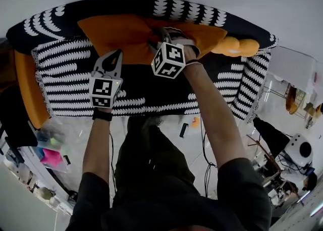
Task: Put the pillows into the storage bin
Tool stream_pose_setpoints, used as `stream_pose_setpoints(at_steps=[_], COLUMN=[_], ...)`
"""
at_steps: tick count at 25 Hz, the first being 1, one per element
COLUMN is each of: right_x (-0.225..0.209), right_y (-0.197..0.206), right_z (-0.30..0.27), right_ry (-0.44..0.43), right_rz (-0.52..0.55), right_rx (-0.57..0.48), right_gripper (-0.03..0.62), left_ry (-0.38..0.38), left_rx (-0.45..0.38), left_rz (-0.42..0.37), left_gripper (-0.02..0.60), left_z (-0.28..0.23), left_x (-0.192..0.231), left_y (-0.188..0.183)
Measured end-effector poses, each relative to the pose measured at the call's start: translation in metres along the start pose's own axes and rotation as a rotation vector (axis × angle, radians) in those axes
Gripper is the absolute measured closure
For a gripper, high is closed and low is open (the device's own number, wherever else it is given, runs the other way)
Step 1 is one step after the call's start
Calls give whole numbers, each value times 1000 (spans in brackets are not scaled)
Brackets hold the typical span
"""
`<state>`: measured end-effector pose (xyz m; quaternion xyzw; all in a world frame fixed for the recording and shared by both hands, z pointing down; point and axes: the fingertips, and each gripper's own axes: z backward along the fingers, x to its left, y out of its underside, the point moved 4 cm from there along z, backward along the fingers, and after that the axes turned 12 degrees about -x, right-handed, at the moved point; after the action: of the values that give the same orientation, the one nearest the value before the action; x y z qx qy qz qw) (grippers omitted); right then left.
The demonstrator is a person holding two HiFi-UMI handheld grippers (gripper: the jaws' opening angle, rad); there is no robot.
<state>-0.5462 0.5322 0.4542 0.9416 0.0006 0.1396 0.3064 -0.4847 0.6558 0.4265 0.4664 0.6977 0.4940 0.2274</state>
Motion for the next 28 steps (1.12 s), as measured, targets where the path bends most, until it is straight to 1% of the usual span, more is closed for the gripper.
stream_pose_setpoints(at_steps=[3, 7, 11, 14, 18, 21, 25, 28], right_x=[5, 10, 5, 2, 9, 27, 64, 108], right_y=[-5, -4, 8, 17, 44, 74, 125, 169], right_z=[22, 55, 100, 143, 213, 272, 353, 400], right_ry=[31, 81, 173, 252, 375, 478, 628, 684], right_rz=[-35, -86, -171, -231, -311, -385, -519, -578], right_rx=[-24, -46, -49, -51, -49, -35, -12, 28], right_gripper=[479, 497, 500, 505, 508, 510, 536, 548], left_ry=[23, 57, 113, 172, 269, 354, 477, 553], left_rx=[-10, -32, -65, -92, -112, -123, -137, -123], left_rz=[-23, -51, -87, -117, -173, -216, -275, -303], left_gripper=[577, 577, 577, 578, 577, 577, 577, 578], left_z=[3, 3, -4, -11, -25, -32, -40, -37], left_x=[-12, -26, -49, -77, -138, -194, -278, -349], left_y=[-13, -35, -65, -87, -112, -122, -132, -123])
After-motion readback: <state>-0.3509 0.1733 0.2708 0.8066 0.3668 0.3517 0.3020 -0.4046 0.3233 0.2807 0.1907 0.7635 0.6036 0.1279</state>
